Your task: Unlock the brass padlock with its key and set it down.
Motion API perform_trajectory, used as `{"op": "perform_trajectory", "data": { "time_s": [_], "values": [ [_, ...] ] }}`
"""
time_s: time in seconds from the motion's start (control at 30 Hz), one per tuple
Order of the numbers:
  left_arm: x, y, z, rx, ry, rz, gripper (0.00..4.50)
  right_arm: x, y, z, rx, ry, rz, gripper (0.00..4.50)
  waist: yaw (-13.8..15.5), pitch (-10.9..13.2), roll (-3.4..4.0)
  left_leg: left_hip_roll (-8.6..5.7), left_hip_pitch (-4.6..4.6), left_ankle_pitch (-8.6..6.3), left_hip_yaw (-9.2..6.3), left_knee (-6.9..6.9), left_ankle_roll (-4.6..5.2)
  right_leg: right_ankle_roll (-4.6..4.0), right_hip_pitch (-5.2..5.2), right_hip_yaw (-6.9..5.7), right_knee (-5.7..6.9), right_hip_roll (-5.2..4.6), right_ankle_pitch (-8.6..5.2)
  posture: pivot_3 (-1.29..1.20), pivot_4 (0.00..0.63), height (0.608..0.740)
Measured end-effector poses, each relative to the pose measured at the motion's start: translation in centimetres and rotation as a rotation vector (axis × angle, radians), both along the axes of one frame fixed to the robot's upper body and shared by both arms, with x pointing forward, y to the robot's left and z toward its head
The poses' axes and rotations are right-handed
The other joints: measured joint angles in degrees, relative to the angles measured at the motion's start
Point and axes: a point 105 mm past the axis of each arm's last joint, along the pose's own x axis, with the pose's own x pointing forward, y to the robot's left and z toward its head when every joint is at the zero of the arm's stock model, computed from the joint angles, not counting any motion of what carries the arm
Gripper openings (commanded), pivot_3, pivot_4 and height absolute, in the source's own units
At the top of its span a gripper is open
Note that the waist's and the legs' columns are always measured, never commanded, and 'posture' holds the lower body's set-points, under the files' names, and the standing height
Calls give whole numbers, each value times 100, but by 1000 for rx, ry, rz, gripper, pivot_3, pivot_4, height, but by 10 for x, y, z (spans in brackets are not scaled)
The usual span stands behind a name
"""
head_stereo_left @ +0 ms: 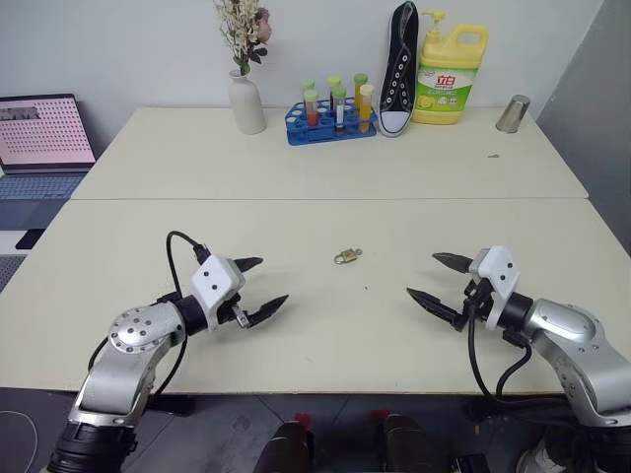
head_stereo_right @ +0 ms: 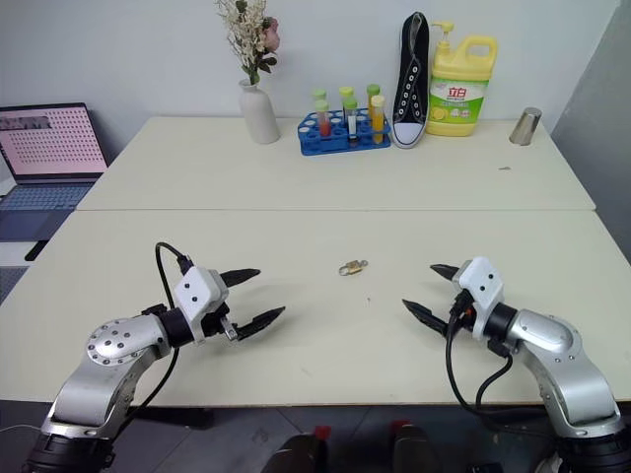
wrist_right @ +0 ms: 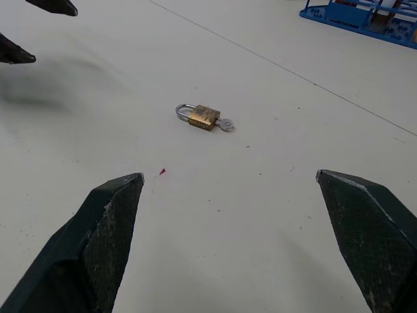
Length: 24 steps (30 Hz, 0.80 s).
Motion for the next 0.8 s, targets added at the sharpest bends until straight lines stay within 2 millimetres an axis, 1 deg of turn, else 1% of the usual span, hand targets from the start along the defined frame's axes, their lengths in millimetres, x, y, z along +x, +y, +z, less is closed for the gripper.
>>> {"op": "perform_trajectory", "data": {
  "time_s": [0.1,0.23,0.37,0.43,0.5,0.57,0.63,0.67,0.8],
  "values": [
    [-1,-1,-4,-7,20,5,4500,3,0,0,2,4,3,4454,6,0,-1,0,-1,0,-2,0,0,0,0,-3,0,0,0,0,150,740],
    [2,-3,-6,-7,27,25,4500,1,4,-5,1,23,31,4454,8,0,-1,0,-1,0,-2,1,0,0,0,-1,0,-2,0,0,150,740],
    [2,-17,5,-109,67,-40,4500,-1,7,-8,-5,42,45,4454,10,0,-1,0,-2,0,-4,1,-1,0,0,-4,0,-2,0,0,150,740],
    [5,-23,12,-147,66,-65,4500,-2,8,-8,-9,51,46,4454,11,0,-1,-1,-2,0,-6,2,-1,0,0,-5,1,-2,0,0,150,740],
    [10,-28,17,-148,58,-74,4500,-3,10,-8,-18,63,42,4454,7,0,-1,-8,-2,0,-5,2,-1,0,0,-4,1,-2,0,0,150,740],
    [13,-31,15,-133,61,-81,4500,-3,9,-9,-26,81,28,4454,0,0,-1,-9,-1,1,-3,1,-1,0,0,-4,1,-1,0,0,150,740],
    [20,-37,9,-119,72,-86,4500,-3,7,-12,-31,116,1,4454,13,0,-1,-11,-2,1,-5,3,-1,0,0,-4,1,-1,0,0,150,740],
    [26,-43,7,-114,74,-91,4500,-4,8,-13,-31,134,-8,4454,21,1,-2,-13,-4,1,-6,5,-1,0,1,-6,1,-1,0,0,150,740],
    [55,-74,4,-104,68,-132,4500,-10,17,-7,-9,164,1,4454,68,2,-8,-20,-7,1,-9,12,-2,0,4,-11,0,-2,0,0,150,740]
  ]
}}
